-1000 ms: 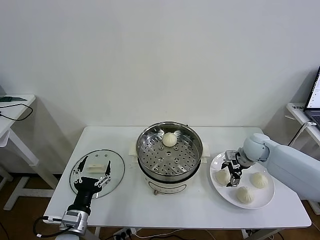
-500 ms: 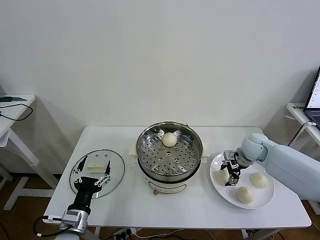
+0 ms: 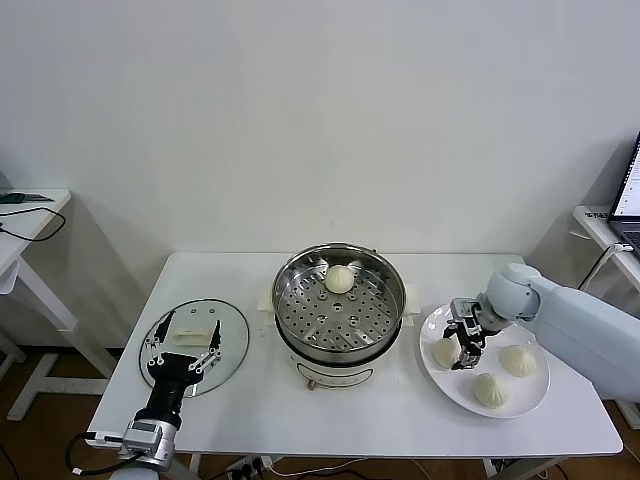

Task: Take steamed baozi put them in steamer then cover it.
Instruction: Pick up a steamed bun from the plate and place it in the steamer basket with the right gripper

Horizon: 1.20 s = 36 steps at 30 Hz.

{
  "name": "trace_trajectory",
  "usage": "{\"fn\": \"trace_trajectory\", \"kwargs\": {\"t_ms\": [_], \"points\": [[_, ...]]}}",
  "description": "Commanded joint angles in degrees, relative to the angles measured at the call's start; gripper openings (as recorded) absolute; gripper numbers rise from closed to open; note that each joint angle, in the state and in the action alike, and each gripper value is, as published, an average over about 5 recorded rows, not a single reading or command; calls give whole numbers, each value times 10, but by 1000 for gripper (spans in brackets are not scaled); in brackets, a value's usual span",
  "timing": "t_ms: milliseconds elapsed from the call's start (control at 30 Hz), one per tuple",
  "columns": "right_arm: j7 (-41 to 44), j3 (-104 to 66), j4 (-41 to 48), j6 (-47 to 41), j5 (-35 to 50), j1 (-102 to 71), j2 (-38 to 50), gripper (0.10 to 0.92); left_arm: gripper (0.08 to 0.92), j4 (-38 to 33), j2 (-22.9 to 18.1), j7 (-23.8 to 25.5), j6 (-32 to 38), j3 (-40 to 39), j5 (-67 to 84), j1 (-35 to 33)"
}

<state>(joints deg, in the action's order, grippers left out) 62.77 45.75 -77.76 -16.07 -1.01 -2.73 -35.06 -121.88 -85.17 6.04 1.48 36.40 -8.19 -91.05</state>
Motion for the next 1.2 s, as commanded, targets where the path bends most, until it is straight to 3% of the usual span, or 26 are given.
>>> {"fn": "trace_trajectory", "kwargs": {"t_ms": [33, 333, 667, 967, 1200], "points": [[5, 33, -44, -10, 53, 61, 36, 712, 823, -4, 1, -1, -1, -1, 0, 0], [30, 308, -139, -60, 207, 406, 94, 711, 823, -13, 3, -2, -1, -4, 0, -3], [33, 514, -191, -133, 350, 695, -10, 712, 823, -32, 8, -2, -3, 1, 4, -6], [-22, 492, -205, -219, 438, 684, -137, 712, 823, -38, 12, 0, -4, 13, 20, -2], [-73, 414, -168, -267, 448, 582, -224, 712, 823, -39, 19, 0, -8, 24, 32, 5]]}}
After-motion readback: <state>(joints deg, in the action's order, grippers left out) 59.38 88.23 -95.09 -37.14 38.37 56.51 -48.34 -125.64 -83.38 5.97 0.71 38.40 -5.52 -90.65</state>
